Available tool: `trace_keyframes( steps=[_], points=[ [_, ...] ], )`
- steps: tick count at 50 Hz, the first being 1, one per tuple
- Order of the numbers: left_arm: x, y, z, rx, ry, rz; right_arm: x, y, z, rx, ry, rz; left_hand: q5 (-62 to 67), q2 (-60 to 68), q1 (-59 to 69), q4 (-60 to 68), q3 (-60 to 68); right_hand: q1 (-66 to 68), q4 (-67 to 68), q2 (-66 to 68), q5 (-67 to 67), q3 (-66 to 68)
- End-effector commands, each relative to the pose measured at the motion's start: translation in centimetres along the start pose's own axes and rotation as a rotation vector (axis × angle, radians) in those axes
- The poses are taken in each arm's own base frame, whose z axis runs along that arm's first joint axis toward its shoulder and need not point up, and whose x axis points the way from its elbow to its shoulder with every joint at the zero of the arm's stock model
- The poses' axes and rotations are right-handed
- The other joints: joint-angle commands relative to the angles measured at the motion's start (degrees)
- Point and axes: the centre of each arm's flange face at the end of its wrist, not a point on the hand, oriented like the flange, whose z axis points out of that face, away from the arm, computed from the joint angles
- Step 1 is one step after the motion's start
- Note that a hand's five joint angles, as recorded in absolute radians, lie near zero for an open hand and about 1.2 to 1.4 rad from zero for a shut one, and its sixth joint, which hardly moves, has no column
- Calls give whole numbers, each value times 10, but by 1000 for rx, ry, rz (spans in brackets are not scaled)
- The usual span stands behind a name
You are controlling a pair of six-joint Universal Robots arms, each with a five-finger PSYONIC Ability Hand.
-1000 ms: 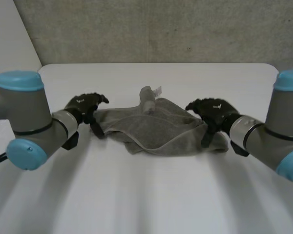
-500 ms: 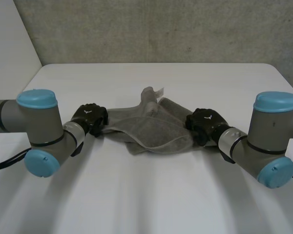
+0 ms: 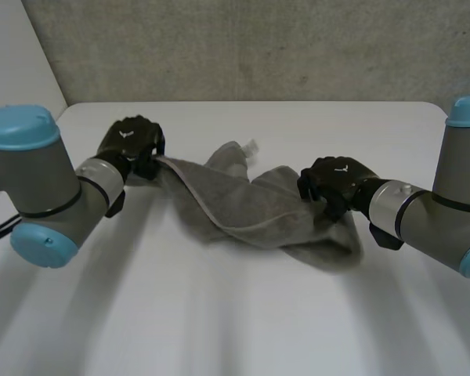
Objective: Fold the towel.
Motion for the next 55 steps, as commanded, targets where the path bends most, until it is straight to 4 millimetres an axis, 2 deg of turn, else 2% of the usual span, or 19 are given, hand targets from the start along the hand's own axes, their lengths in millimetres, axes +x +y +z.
trace_keyframes(
  steps=[1,12,15,17,18,22,28,37,42,44,45,47,48,49,53,55],
  points=[
    [-1,-5,-2,12,-4,-17,-4,10,2,-15,-13,-2,37,53,51,-38,-33,-99,-44,-83,-113,-30],
    [-2,5,1,-9,-4,-22,-15,8,-10,16,-25,7,37,53,51,-38,-33,-69,-44,-53,-83,-30],
    [-2,5,1,-9,-5,-22,-24,11,-12,7,-48,3,37,53,51,-38,-33,-69,-44,-53,-83,-30],
    [-2,5,1,-7,-5,-23,-41,14,-11,7,-88,-14,37,53,51,-38,-33,-79,-44,-63,-93,-30],
    [-2,4,1,-4,-7,-23,-41,14,-11,7,-88,-14,37,53,51,-38,-33,-79,-44,-63,-93,-30],
    [-3,2,1,-1,-10,-26,-54,24,-4,19,-114,-38,37,53,51,-38,-33,-154,-44,-138,-168,-30],
    [-4,2,1,-1,-13,-26,-59,40,10,21,-127,-50,37,53,51,-38,-33,-160,-44,-144,-174,-30],
    [-5,1,1,2,-13,-26,-57,54,27,12,-118,-48,37,53,51,-38,-33,-145,-44,-128,-159,-30],
    [-5,0,1,3,-15,-26,-55,59,33,6,-109,-47,37,53,51,-38,-33,-71,-44,-54,-85,-30],
    [-6,1,2,3,-16,-26,-51,58,32,6,-97,-44,37,53,51,-38,-33,55,-44,71,41,-30],
    [-7,1,2,3,-21,-26,-51,58,32,6,-97,-44,37,53,51,-38,-33,56,-44,72,42,-30],
    [-11,1,3,5,-28,-27,-45,53,30,13,-82,-41,37,53,51,-38,-33,229,-44,246,216,-30],
    [-13,1,4,3,-34,-28,-45,53,30,13,-82,-41,37,53,51,-38,-33,231,-44,247,217,-30],
    [-13,1,4,3,-34,-28,-40,50,28,20,-67,-38,37,53,51,-38,-33,318,-44,334,304,-30],
    [-15,3,5,0,-37,-28,-29,38,22,42,-36,-38,37,53,51,-38,-33,319,-44,335,305,-30],
    [-16,3,5,0,-40,-28,-12,25,12,53,5,-26,37,53,51,-38,-33,319,-44,335,305,-30]
  ],
)
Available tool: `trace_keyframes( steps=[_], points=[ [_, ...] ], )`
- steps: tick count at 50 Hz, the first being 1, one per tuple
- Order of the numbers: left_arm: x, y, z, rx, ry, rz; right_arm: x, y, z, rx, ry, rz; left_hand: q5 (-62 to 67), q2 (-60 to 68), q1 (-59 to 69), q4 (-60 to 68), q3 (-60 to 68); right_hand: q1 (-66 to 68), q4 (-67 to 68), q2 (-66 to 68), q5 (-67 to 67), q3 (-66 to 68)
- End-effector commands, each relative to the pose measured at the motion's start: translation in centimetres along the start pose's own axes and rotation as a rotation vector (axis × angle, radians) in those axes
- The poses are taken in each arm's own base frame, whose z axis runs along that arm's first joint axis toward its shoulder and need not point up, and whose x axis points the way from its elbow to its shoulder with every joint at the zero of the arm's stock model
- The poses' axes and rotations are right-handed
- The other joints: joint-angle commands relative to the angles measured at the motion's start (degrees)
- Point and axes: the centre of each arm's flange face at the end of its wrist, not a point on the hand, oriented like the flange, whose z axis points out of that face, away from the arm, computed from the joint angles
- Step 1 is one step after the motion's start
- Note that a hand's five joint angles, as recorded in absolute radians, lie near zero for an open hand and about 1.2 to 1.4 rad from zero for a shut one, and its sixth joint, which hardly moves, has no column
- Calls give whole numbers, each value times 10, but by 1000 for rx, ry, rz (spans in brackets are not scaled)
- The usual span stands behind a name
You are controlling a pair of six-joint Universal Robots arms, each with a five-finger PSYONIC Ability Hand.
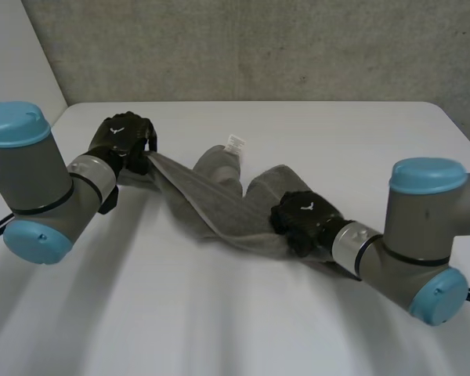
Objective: Fold the towel.
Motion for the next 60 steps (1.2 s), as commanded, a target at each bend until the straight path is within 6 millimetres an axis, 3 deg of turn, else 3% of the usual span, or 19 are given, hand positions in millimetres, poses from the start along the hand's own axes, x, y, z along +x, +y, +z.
trace_keyframes(
  steps=[1,8,18,30,34,36,41,42,43,44,45,46,48,49,51,53,57,59,60],
  points=[
    [-4,2,2,-4,-8,0,28,-24,-18,30,74,12,37,52,49,-38,-33,49,-44,102,37,-30],
    [-3,6,1,-16,-3,6,72,-55,-41,92,196,9,37,52,49,-38,-33,49,-44,102,37,-30],
    [-1,15,1,-41,4,9,70,-53,-43,73,162,11,37,52,49,-38,-33,49,-44,102,37,-30],
    [-3,21,4,-62,2,6,60,-15,-34,-155,55,-70,37,52,49,-38,-33,49,-44,102,37,-30],
    [-2,19,4,-57,8,13,64,-25,-33,-145,55,-79,37,52,49,-38,-33,49,-44,102,37,-30],
    [0,-1,9,3,30,56,67,-36,-32,-111,69,-92,37,52,49,-38,-33,49,-44,102,37,-30],
    [7,-40,16,113,47,125,93,-107,-30,131,190,-202,37,52,49,-38,-33,49,-44,102,37,-30],
    [8,-76,18,212,41,158,104,-141,-35,268,251,-225,37,52,49,-38,-33,49,-44,102,37,-30],
    [8,-77,18,213,41,159,114,-180,-46,428,313,-230,37,52,49,-38,-33,49,-44,102,37,-30],
    [8,-124,13,344,25,185,114,-180,-47,430,314,-230,37,52,49,-38,-33,49,-44,102,37,-30],
    [8,-160,5,445,15,199,121,-215,-63,591,362,-209,37,52,49,-38,-33,49,-44,102,37,-30],
    [8,-160,5,446,15,199,126,-246,-83,743,404,-179,37,52,49,-38,-33,49,-44,102,37,-30],
    [10,-215,-17,608,3,218,126,-265,-99,857,413,-153,37,52,49,-38,-33,49,-44,102,37,-30],
    [10,-215,-17,608,3,218,125,-275,-111,922,411,-130,37,52,49,-38,-33,49,-44,102,37,-30],
    [12,-242,-36,684,5,219,124,-277,-117,947,404,-118,37,52,49,-38,-33,49,-44,102,37,-30],
    [11,-244,-41,686,5,212,119,-273,-119,930,386,-118,37,52,49,-38,-33,49,-44,102,37,-30],
    [6,-224,-38,615,6,191,104,-237,-107,793,297,-85,37,52,49,-38,-33,49,-44,102,37,-30],
    [3,-183,-31,496,14,175,97,-223,-104,745,264,-75,37,52,49,-38,-33,49,-44,102,37,-30],
    [3,-182,-31,495,14,175,90,-207,-101,696,236,-69,37,52,49,-38,-33,49,-44,102,37,-30]
  ],
)
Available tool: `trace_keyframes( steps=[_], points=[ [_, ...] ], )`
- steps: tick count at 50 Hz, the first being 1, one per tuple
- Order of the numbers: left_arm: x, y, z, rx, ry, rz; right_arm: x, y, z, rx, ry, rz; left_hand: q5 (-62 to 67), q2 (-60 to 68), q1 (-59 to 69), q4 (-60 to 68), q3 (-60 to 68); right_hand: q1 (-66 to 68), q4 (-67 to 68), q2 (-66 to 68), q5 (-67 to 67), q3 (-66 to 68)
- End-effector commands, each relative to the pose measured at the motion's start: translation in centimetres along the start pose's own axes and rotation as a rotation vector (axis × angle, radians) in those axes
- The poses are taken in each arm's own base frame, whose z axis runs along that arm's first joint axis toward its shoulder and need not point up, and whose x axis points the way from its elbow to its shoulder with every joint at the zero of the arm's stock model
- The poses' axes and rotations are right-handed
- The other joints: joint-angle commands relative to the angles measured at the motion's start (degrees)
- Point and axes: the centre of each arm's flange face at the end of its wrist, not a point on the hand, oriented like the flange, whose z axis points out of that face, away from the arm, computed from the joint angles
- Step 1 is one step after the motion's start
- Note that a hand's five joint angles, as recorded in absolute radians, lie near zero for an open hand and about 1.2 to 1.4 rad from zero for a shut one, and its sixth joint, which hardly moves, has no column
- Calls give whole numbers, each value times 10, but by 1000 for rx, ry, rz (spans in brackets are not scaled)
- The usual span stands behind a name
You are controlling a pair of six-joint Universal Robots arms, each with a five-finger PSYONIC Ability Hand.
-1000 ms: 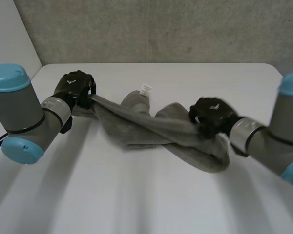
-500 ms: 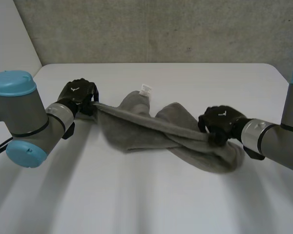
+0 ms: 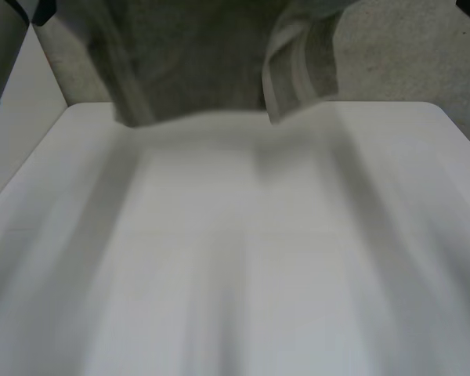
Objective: Fold the towel.
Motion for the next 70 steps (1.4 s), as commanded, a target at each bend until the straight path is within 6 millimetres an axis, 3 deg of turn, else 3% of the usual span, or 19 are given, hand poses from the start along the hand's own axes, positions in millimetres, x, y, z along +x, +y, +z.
trace_keyframes(
  steps=[1,2,3,5,6,7,8,9,11,13,18,26,27,29,44,60,63,65,70],
  points=[
    [6,68,-40,-220,26,-44,-28,44,-48,-226,-123,65,29,36,49,-38,-33,46,-44,52,34,-30],
    [9,89,-52,-270,42,-50,-34,55,-61,-273,-144,64,29,36,49,-38,-33,46,-44,52,34,-30],
    [9,89,-53,-271,42,-50,-41,64,-75,-320,-168,61,29,36,49,-38,-33,46,-44,52,34,-30],
    [13,128,-83,-365,73,-60,-47,76,-88,-373,-180,48,29,36,49,-38,-33,46,-44,52,34,-30],
    [13,128,-83,-365,73,-60,-47,76,-89,-373,-180,48,29,36,49,-38,-33,46,-44,52,34,-30],
    [15,144,-98,-402,85,-59,-52,89,-102,-425,-196,34,29,36,49,-38,-33,46,-44,52,34,-30],
    [15,144,-98,-402,86,-59,-58,100,-117,-475,-212,14,29,36,49,-38,-33,46,-44,52,34,-30],
    [19,158,-113,-435,100,-56,-58,100,-117,-475,-212,13,29,36,49,-38,-33,46,-44,52,34,-30],
    [25,169,-127,-465,115,-46,-68,121,-145,-571,-250,-27,29,36,49,-38,-33,46,-44,52,34,-30],
    [34,189,-156,-532,142,-2,-72,132,-159,-621,-271,-45,29,36,49,-38,-33,46,-44,52,34,-30],
    [42,211,-186,-606,190,93,-81,162,-195,-761,-321,-85,29,36,49,-38,-33,46,-44,52,34,-30],
    [37,208,-180,-585,186,152,-72,186,-206,-850,-296,-56,29,36,49,-38,-33,46,-44,52,34,-30],
    [37,208,-180,-585,186,152,-71,188,-205,-855,-286,-44,29,36,49,-38,-33,-114,-44,-107,-125,-30],
    [37,207,-177,-580,178,139,-70,191,-205,-865,-272,-22,29,36,49,-38,-33,-202,-44,-195,-214,-30],
    [32,210,-185,-612,165,124,-58,195,-213,-971,-233,92,29,36,49,-38,-33,-362,-44,-356,-374,-30],
    [30,211,-185,-614,161,125,-45,189,-226,-1107,-294,63,29,36,49,-38,-33,-344,-44,-337,-356,-30],
    [30,211,-186,-616,159,125,-42,189,-224,-1104,-282,64,29,36,49,-38,-33,-231,-44,-225,-243,-30],
    [29,211,-186,-617,157,125,-37,188,-222,-1089,-269,73,29,36,49,-38,-33,44,-44,51,32,-30],
    [28,213,-186,-623,152,130,-30,184,-214,-1031,-241,100,29,36,49,-38,-33,46,-44,52,34,-30]
  ],
)
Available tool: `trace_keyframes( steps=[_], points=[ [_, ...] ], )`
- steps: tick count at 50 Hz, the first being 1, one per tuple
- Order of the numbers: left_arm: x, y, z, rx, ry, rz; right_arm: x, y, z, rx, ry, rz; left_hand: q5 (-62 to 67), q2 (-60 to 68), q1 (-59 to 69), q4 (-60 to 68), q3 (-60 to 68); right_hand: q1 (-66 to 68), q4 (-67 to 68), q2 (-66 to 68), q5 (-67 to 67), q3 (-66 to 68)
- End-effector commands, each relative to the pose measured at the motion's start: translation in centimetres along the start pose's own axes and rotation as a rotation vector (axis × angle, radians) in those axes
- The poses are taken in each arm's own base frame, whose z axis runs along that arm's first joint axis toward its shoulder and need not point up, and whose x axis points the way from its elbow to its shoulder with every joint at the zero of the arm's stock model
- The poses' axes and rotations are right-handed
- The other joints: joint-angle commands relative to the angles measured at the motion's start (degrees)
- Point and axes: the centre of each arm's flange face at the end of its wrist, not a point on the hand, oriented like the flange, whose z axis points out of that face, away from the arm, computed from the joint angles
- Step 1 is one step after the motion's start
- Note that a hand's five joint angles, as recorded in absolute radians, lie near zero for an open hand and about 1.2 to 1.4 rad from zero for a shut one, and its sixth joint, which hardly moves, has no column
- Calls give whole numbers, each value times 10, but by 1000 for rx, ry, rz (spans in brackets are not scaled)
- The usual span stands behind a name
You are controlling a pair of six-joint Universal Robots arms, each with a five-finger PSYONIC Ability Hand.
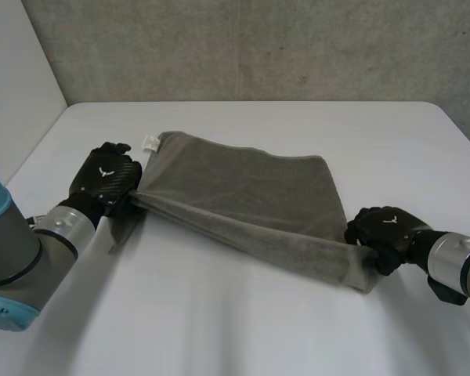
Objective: Fold the towel.
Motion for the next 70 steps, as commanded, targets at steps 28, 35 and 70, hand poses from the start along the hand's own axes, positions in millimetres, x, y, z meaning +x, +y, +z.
trace_keyframes(
  steps=[28,35,70],
  points=[
    [5,47,13,-141,-35,157,74,-31,-19,258,237,191,-396,-393,-377,-38,-33,60,-44,60,66,-30],
    [-7,32,9,-114,-65,155,84,-32,-24,263,261,197,22,26,42,-38,-33,60,-44,60,66,-30],
    [-58,-27,77,-68,-70,156,56,-107,40,179,249,-276,29,33,49,-38,-33,60,-44,60,66,-30]
  ],
)
